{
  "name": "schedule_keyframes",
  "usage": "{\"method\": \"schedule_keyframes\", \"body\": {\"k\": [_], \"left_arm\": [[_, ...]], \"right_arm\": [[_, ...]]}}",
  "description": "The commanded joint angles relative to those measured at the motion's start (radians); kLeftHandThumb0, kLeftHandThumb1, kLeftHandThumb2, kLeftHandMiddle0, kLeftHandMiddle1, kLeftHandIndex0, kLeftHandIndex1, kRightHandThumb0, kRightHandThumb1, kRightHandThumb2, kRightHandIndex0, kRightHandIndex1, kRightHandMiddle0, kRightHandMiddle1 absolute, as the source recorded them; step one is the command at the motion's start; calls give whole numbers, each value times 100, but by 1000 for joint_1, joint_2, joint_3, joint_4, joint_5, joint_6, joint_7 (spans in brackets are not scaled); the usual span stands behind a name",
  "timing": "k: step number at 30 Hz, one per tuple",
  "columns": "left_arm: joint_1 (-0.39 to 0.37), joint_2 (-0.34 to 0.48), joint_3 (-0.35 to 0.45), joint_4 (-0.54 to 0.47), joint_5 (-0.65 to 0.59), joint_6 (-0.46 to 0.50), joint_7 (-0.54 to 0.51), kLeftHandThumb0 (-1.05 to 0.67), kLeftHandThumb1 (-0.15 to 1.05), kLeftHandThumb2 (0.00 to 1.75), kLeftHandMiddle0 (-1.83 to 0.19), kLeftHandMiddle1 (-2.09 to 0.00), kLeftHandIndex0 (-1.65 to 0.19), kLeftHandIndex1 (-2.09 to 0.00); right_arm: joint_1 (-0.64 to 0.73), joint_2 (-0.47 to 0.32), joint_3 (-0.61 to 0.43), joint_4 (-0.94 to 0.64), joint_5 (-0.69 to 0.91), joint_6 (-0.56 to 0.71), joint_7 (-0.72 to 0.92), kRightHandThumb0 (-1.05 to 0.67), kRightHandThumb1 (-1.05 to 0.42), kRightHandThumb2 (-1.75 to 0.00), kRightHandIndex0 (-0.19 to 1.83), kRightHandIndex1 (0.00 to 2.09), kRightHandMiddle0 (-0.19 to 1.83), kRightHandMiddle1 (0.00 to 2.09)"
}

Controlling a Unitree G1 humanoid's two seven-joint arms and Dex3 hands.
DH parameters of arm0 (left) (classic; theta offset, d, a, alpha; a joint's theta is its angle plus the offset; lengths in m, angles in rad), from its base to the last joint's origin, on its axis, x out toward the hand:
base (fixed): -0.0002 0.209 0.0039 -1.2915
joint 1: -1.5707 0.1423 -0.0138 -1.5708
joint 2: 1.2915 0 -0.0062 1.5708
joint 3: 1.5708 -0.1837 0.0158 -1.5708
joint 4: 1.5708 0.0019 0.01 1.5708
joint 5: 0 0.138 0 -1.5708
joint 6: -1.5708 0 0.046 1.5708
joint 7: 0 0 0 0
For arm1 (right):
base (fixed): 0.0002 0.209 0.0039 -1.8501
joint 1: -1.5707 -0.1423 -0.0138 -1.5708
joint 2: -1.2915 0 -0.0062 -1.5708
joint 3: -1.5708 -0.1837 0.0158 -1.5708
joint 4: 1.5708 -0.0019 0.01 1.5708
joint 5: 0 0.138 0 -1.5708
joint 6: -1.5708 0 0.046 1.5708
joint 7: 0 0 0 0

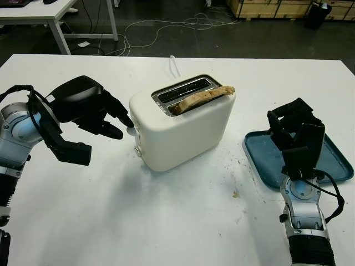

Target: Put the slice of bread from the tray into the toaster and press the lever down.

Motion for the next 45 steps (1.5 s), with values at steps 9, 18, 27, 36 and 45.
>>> {"method": "schedule_keyframes", "body": {"k": [9,18,27,36,45], "left_arm": [[11,-15,-18,0,-11,-11,-6,-74,89,0,-111,-115,-124,0],[26,-9,-41,-10,15,20,-22,-73,88,0,-111,-134,-124,0],[88,-27,-116,-27,350,69,176,-74,85,0,-104,-174,-127,-1],[129,-111,-257,137,530,114,442,-76,84,0,-107,-172,-133,-2],[195,-189,-287,174,468,191,486,-69,82,0,-108,-168,-131,-1]], "right_arm": [[-2,1,-2,1,1,7,-3,-76,-92,-30,84,175,65,161],[1,1,-3,-7,11,2,5,-76,-92,-28,84,175,69,147],[5,-17,-7,-15,4,-3,11,-75,-92,-29,84,175,68,152],[14,-34,-7,-23,2,-19,21,-73,-92,-31,84,175,59,172],[19,-38,-11,-24,6,-37,33,-73,-92,-31,86,175,60,174]]}}
